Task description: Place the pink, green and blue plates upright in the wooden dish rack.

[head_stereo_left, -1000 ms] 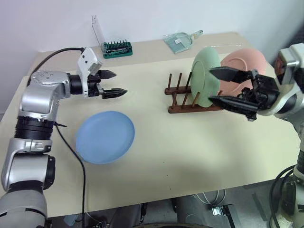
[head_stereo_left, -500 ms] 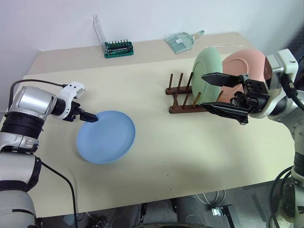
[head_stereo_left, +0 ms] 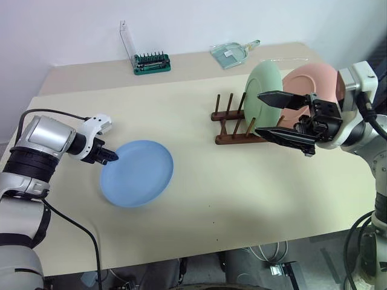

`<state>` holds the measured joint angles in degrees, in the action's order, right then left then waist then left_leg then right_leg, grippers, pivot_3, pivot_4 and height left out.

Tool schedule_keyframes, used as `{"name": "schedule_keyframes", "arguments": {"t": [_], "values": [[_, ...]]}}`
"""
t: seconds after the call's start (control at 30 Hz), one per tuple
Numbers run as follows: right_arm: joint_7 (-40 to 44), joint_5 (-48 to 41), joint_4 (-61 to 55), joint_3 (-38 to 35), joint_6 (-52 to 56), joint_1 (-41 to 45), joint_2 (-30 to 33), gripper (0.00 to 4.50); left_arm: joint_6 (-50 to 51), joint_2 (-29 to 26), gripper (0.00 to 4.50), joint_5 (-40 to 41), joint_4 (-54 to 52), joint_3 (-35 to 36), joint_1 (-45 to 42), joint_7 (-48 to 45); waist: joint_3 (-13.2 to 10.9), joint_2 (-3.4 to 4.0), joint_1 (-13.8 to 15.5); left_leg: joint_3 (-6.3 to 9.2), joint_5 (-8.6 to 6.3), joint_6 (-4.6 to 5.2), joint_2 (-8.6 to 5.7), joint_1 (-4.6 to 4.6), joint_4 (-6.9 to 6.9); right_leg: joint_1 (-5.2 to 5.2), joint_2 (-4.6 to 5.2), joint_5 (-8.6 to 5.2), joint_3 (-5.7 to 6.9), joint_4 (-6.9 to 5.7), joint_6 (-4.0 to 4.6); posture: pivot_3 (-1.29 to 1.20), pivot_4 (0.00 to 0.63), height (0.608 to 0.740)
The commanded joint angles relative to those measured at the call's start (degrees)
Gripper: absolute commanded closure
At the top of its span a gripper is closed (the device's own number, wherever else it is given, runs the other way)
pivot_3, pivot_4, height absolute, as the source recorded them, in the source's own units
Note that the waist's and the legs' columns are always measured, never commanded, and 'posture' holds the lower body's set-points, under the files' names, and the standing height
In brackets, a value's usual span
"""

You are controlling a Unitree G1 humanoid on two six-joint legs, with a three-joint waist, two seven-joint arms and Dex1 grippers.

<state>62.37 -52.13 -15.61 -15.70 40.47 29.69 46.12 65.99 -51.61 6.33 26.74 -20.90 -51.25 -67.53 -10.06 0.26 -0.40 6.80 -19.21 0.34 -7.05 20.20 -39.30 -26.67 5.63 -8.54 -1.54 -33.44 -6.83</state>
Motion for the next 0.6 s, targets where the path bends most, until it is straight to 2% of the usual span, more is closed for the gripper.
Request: {"name": "schedule_keyframes", "arguments": {"t": [0.03,0.1,0.17,0.2,0.3,0.43,0.53,0.6], "values": [[-0.1,-0.1,-0.7,-0.2,-1.0,1.7,0.4,0.00,0.1,2.5,4.44,0.6,7.2,6.4,-5.0,5.4,0.0,-0.01,0.3,0.00,0.00,0.00,0.00,-0.01,-0.02,0.02,0.00,0.00,0.01,-0.02,0.00,0.00,0.150,0.740],[0.0,0.0,-0.7,0.0,-1.2,1.9,0.3,0.00,0.4,4.8,4.44,2.8,13.7,13.5,-10.4,9.8,0.0,-0.08,0.7,0.04,0.02,-0.03,0.01,0.06,-0.11,-0.03,-0.02,0.01,0.06,-0.05,0.01,0.00,0.150,0.740],[-0.6,0.6,-1.2,0.6,-2.2,2.9,-0.5,0.00,-2.2,6.9,4.44,8.6,22.7,27.5,-18.7,19.7,-0.2,-0.35,0.9,0.07,0.02,-0.03,0.01,0.16,-0.20,-0.07,-0.02,0.02,0.09,-0.08,0.02,0.00,0.150,0.740],[-1.2,1.3,-1.3,1.1,-3.0,3.7,-1.0,0.00,-3.7,7.5,4.44,10.8,25.3,32.1,-21.3,22.6,-0.3,-0.49,0.9,0.13,0.02,-0.04,0.01,0.27,-0.31,-0.15,-0.03,0.03,0.13,-0.12,0.02,0.00,0.150,0.740],[-2.1,5.6,-0.9,3.5,-7.1,5.8,-1.8,0.00,-7.4,9.0,4.44,13.3,28.4,39.2,-24.5,29.2,-0.2,-0.46,0.7,0.09,-0.08,-0.03,0.00,0.37,-0.38,-0.24,0.02,0.05,0.19,-0.13,0.02,0.00,0.150,0.740],[-4.7,28.4,2.1,14.6,-31.4,13.6,-6.8,0.00,-9.9,15.8,4.44,21.3,23.8,51.1,-25.6,37.5,-0.2,-0.44,0.3,-0.22,-0.16,0.03,-0.05,0.21,-0.45,-0.25,0.16,0.07,0.21,-0.23,-0.03,0.00,0.150,0.740],[-8.3,40.9,6.2,19.0,-46.3,18.1,-9.6,0.00,-12.4,22.2,4.44,25.1,16.5,57.9,-22.9,47.1,-0.2,-0.50,-0.1,-0.18,-0.16,0.02,-0.04,0.32,-0.67,-0.31,0.18,0.08,0.28,-0.61,-0.04,0.00,0.150,0.740],[-9.0,47.2,9.1,21.3,-53.2,19.2,-8.9,0.00,-16.8,27.5,4.44,27.8,8.4,61.0,-20.4,51.9,-0.2,-0.56,-0.3,-0.20,-0.17,0.02,-0.08,0.39,-0.68,-0.42,0.21,0.08,0.28,-0.65,-0.04,0.00,0.150,0.740]]}}
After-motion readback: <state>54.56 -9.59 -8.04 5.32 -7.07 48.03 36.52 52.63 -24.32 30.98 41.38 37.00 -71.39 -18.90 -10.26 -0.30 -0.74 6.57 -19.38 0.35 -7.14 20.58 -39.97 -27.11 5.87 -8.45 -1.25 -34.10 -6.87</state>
